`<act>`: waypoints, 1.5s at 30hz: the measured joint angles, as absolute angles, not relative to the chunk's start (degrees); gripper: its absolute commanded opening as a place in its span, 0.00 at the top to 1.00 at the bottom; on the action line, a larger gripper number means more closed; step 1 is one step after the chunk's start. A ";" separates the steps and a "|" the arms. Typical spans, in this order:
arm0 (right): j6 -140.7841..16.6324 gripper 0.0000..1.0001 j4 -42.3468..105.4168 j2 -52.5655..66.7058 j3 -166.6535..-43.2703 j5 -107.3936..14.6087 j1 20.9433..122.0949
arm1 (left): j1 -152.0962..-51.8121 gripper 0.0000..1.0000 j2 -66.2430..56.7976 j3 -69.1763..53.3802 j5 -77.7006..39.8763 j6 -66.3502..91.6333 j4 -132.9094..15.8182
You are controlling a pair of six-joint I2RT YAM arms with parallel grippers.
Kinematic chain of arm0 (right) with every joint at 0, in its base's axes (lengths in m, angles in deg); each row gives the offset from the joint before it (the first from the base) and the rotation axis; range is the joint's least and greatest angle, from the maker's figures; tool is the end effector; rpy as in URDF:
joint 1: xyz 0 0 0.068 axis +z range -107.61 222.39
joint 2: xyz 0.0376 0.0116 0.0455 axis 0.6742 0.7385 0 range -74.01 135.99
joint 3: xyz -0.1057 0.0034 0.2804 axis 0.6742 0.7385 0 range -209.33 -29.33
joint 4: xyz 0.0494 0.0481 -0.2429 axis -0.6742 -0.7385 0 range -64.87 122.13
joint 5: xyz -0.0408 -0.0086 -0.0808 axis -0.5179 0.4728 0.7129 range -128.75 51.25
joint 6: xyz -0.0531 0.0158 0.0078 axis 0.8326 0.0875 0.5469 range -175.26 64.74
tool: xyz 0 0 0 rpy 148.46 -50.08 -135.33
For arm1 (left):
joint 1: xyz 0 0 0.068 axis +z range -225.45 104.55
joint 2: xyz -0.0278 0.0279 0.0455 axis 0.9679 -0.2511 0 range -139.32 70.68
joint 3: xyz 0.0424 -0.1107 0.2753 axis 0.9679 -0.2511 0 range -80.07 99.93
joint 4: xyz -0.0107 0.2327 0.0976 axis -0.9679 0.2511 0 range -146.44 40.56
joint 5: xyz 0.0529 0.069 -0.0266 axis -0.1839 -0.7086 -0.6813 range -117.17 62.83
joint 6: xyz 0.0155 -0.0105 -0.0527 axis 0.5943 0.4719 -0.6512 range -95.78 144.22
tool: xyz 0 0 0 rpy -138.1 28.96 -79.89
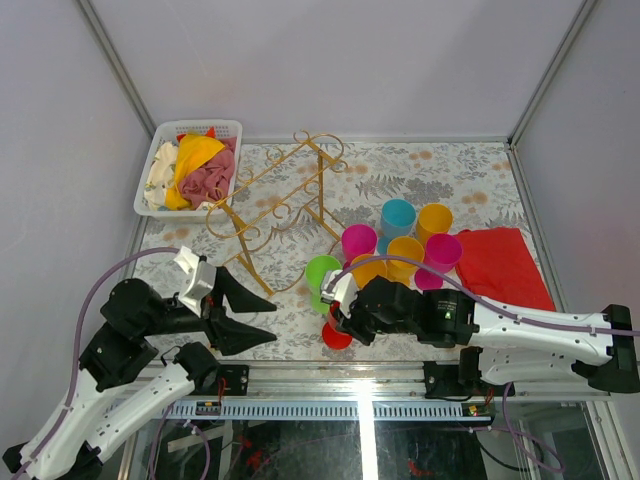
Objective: Take the wine glass off the wine glass rack
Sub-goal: Place the wine glass at the center of the board.
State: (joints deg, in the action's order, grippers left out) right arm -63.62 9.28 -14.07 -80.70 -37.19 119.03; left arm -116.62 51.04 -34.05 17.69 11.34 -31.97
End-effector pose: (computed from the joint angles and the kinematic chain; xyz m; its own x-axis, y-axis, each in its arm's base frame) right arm 0.0498 0.2057 0.3315 -0.2598 -0.4649 -0.8464 -0.9394 0.3248 0.1099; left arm 0.0053 -0.0408 0.3733 -0.1979 -0.0369 -0.9795 0.9778 0.0630 -0.1999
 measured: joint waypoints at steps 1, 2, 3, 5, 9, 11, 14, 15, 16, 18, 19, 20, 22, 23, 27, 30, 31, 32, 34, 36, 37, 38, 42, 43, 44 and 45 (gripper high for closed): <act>-63.38 1.00 9.24 -14.13 -80.70 -36.60 119.06 | -116.62 0.42 51.00 -33.98 17.51 10.70 -32.59; -63.16 1.00 9.17 -14.16 -80.70 -36.12 119.06 | -116.62 0.42 50.98 -33.87 17.49 9.81 -33.26; -62.99 1.00 9.10 -14.16 -80.68 -35.75 119.06 | -116.62 0.41 50.96 -33.81 17.51 9.15 -33.92; -62.64 1.00 8.99 -14.16 -80.68 -35.02 119.10 | -116.62 0.38 50.96 -33.74 17.58 8.30 -34.53; -62.20 1.00 8.80 -14.13 -80.64 -34.65 119.12 | -116.62 0.27 50.96 -33.59 17.40 7.51 -34.95; -62.09 1.00 8.78 -14.13 -80.53 -34.57 119.12 | -116.62 0.22 50.96 -33.35 17.10 7.18 -34.99; -61.89 1.00 8.58 -14.00 -80.44 -33.82 119.12 | -116.62 0.17 50.98 -33.00 16.57 7.14 -35.10; -61.83 1.00 8.60 -13.94 -80.42 -33.67 119.12 | -116.62 0.16 50.98 -32.95 16.40 7.16 -35.10; -61.76 1.00 8.60 -13.87 -80.40 -33.63 119.12 | -116.62 0.15 50.98 -32.95 16.27 7.12 -35.10; -61.52 1.00 8.60 -13.78 -80.22 -33.52 119.12 | -116.62 0.14 50.96 -32.95 16.14 7.12 -35.08; -61.37 1.00 8.58 -13.72 -80.11 -33.39 119.12 | -116.62 0.13 50.96 -32.93 16.07 7.12 -35.08; -61.24 1.00 8.58 -13.61 -80.02 -33.30 119.12 | -116.62 0.13 50.94 -32.93 16.03 7.12 -35.08; -61.00 1.00 8.65 -13.28 -79.89 -33.23 119.12 | -116.62 0.12 50.80 -32.93 15.98 7.14 -35.08; -60.91 1.00 8.65 -13.17 -79.81 -33.21 119.12 | -116.62 0.12 50.61 -32.91 15.96 7.14 -35.08; -60.34 1.00 8.62 -12.87 -79.43 -33.17 119.12 | -116.62 0.04 49.69 -32.91 15.85 7.14 -35.03; -59.95 1.00 8.65 -12.82 -79.26 -32.93 119.12 | -116.62 0.00 49.14 -32.89 15.81 7.18 -34.88; -59.84 1.00 8.67 -12.76 -79.24 -32.69 119.12 | -116.62 0.00 48.99 -32.85 15.79 7.16 -34.77; -59.73 1.00 8.67 -12.65 -79.22 -32.47 119.12 | -116.62 0.00 48.84 -32.82 15.79 7.16 -34.73; -59.69 1.00 8.67 -12.47 -79.17 -32.25 119.12 | -116.62 0.00 48.68 -32.71 15.74 7.16 -34.64; -59.64 1.00 8.67 -12.28 -79.17 -32.16 119.12 | -116.62 0.00 48.66 -32.54 15.61 7.18 -34.60; -59.62 1.00 8.67 -12.25 -79.17 -32.14 119.12 | -116.62 0.00 48.66 -32.45 15.57 7.21 -34.60; -59.62 1.00 8.69 -12.23 -79.15 -32.12 119.12 | -116.62 0.00 48.66 -32.34 15.46 7.23 -34.57; -59.62 1.00 8.82 -12.23 -79.06 -32.12 119.12 | -116.62 0.00 48.68 -32.21 15.33 7.36 -34.55; -59.60 1.00 8.86 -12.23 -78.95 -32.10 119.12 | -116.62 0.00 48.68 -32.21 15.26 7.36 -34.55; -59.60 1.00 8.86 -12.23 -78.87 -32.10 119.12 | -116.62 0.00 48.68 -32.21 15.22 7.36 -34.55; -59.62 1.00 8.86 -12.23 -78.76 -32.12 119.12 | -116.62 0.00 48.68 -32.21 15.17 7.36 -34.55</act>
